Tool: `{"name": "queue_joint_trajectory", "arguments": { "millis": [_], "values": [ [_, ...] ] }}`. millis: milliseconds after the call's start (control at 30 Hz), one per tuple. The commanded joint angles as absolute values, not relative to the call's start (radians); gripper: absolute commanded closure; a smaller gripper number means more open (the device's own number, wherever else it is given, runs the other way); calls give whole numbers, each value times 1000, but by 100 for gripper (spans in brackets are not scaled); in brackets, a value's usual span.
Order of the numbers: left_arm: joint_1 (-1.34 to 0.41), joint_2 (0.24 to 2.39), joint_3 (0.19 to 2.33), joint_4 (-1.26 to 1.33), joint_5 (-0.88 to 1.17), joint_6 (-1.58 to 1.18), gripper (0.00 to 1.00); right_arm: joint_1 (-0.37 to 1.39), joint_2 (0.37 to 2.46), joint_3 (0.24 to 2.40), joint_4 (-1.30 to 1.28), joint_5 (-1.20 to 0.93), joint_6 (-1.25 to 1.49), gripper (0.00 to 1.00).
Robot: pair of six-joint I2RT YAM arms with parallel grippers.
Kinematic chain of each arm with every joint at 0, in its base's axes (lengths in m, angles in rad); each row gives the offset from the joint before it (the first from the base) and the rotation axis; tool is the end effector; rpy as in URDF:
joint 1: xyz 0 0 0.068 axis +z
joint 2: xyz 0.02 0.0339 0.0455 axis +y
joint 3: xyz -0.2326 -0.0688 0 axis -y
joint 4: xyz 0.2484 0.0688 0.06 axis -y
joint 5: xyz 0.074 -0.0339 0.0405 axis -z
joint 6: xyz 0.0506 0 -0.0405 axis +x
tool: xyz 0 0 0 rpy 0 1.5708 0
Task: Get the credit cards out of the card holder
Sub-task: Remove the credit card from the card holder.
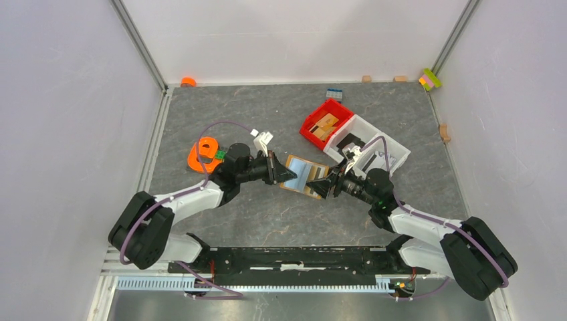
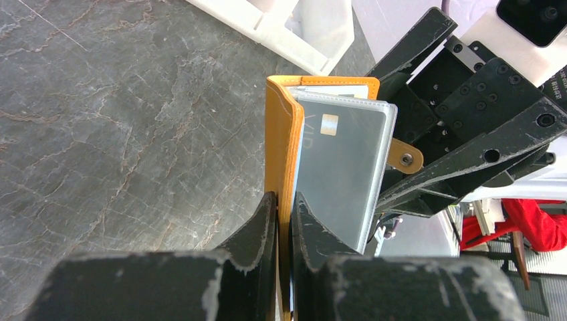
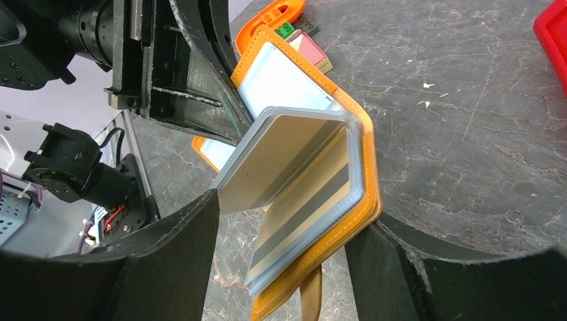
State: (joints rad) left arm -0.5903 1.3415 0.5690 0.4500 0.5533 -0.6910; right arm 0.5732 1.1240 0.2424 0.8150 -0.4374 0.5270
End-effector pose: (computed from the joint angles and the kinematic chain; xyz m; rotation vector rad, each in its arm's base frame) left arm 0.2327 -0.1879 0.1725 0.3160 2.0720 -1.3514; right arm 0.1928 0.1500 0.1617 -0.4007 1.7260 1.1771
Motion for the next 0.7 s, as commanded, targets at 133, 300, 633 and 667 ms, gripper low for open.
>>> {"name": "queue_joint_trajectory", "arguments": {
  "millis": [133, 300, 633, 667],
  "values": [
    [-611, 1367, 624, 489, 585, -663, 98, 572, 1125, 241, 861, -446, 526, 29],
    [-620, 1383, 631, 489, 586, -662, 98, 572, 1146, 244, 860, -443, 529, 29],
    [-638, 1403, 641, 488, 589, -658, 98, 572, 1153, 245, 853, -432, 530, 32],
    [-639, 1406, 642, 488, 590, -658, 98, 572, 1156, 246, 853, -433, 531, 32]
  ]
}}
